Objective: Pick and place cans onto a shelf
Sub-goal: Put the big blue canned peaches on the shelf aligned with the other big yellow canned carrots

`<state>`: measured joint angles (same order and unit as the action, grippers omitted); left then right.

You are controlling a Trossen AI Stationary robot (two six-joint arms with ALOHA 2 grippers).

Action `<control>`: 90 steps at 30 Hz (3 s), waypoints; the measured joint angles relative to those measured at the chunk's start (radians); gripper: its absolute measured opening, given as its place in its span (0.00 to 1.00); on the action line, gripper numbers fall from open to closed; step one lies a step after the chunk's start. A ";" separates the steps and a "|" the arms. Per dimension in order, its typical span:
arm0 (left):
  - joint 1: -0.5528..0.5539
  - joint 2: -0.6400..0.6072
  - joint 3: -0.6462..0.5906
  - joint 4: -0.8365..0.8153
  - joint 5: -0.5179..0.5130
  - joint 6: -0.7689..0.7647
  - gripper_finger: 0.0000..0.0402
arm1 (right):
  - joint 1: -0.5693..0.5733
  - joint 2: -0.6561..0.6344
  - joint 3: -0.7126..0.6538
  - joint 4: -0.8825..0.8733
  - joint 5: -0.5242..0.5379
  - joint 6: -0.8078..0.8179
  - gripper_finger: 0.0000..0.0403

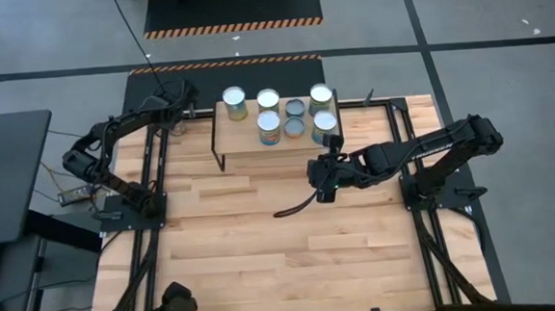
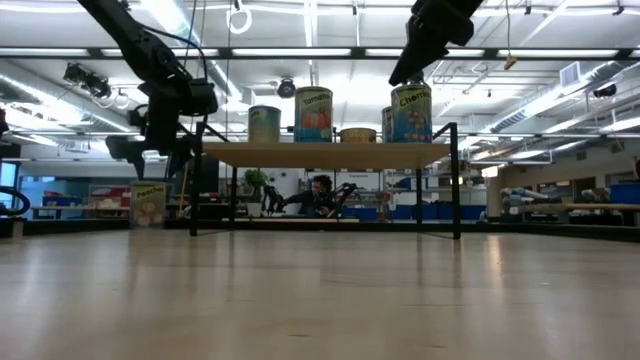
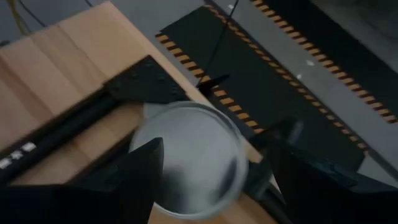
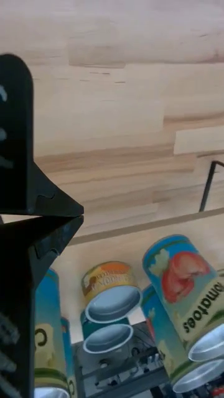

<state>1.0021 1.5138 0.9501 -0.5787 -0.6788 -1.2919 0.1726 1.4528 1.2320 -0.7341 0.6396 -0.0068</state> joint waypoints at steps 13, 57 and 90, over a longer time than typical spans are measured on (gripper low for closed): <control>-0.008 0.085 0.005 -0.015 -0.059 -0.059 0.73 | -0.002 0.000 0.000 0.008 -0.029 0.028 0.02; -0.166 0.008 0.019 -0.310 -0.034 0.152 0.73 | -0.004 0.000 0.000 0.022 -0.067 0.027 0.02; -0.084 -0.038 0.020 -0.186 0.221 0.438 0.40 | -0.004 0.000 0.000 0.023 -0.096 0.039 0.02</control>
<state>0.9179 1.4754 0.9699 -0.7643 -0.4574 -0.8538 0.1684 1.4528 1.2320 -0.7113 0.5440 0.0326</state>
